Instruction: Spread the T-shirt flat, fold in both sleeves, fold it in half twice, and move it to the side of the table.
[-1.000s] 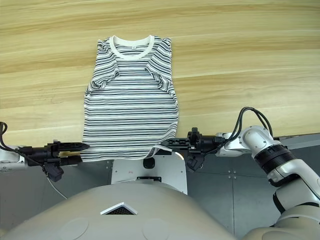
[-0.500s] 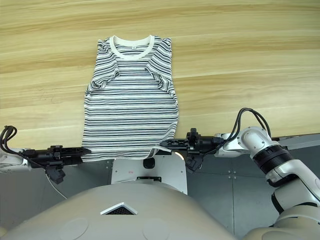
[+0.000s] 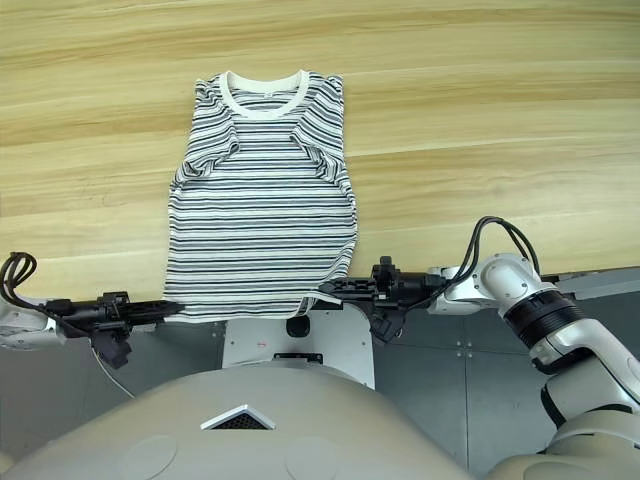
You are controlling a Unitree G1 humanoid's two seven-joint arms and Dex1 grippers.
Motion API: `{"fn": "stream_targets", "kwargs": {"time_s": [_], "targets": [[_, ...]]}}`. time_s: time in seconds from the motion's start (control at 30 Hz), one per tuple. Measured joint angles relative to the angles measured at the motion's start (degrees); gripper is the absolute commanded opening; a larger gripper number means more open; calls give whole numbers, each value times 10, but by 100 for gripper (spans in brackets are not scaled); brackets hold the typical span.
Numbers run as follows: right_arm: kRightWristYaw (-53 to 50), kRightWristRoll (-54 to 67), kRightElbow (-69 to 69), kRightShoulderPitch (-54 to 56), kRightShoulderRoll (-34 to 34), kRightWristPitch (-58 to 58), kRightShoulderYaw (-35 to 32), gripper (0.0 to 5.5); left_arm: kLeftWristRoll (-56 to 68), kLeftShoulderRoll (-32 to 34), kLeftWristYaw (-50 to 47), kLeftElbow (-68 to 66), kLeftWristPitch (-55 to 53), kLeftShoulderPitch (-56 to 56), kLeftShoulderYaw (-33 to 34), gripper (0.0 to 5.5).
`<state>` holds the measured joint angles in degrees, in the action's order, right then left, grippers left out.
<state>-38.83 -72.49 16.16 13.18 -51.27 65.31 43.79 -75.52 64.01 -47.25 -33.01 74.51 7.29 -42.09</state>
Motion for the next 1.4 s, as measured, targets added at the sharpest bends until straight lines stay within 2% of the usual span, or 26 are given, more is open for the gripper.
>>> {"fn": "stream_targets", "kwargs": {"time_s": [0.1, 0.2, 0.3, 0.4, 0.57, 0.7, 0.77, 0.83, 0.9, 1.0, 1.1, 1.23, 1.4], "targets": [[48, 57, 18, 0, 1, 31, -2, 10, 75, 0, 86, -42, 59, 17, -1, 10], [120, 158, 42, 0, 4, 63, 1, 10, 210, 0, 185, -64, 104, 34, -21, 10], [190, 290, 48, 1, 4, 73, 17, 10, 383, 2, 289, -35, 105, 54, -94, 10], [255, 422, 41, 1, 4, 66, 47, 10, 563, 19, 397, 37, 57, 55, -156, 10], [430, 708, -5, -5, 2, -7, 66, 10, 893, 29, 655, 144, -114, 54, -153, 10], [600, 933, -9, -5, 20, -140, 35, 10, 1137, 18, 870, 166, -328, 69, -86, 10], [688, 1051, 19, 12, 68, -241, -11, 10, 1254, -31, 966, 134, -464, 112, -20, 10], [746, 1151, 90, 51, 145, -351, -89, 10, 1338, -123, 1028, 42, -592, 180, 71, 10], [757, 1187, 157, 106, 210, -404, -168, 10, 1345, -202, 1032, -56, -639, 255, 148, 10], [748, 1150, 225, 147, 267, -409, -248, 10, 1280, -286, 1014, -166, -640, 290, 221, 10], [704, 1094, 283, 170, 300, -419, -289, 10, 1235, -326, 983, -227, -641, 315, 277, 10], [640, 1019, 350, 244, 334, -449, -329, 10, 1146, -373, 912, -309, -651, 376, 316, 10], [615, 927, 444, 290, 373, -488, -342, 10, 1057, -400, 873, -366, -654, 378, 358, 10]]}}
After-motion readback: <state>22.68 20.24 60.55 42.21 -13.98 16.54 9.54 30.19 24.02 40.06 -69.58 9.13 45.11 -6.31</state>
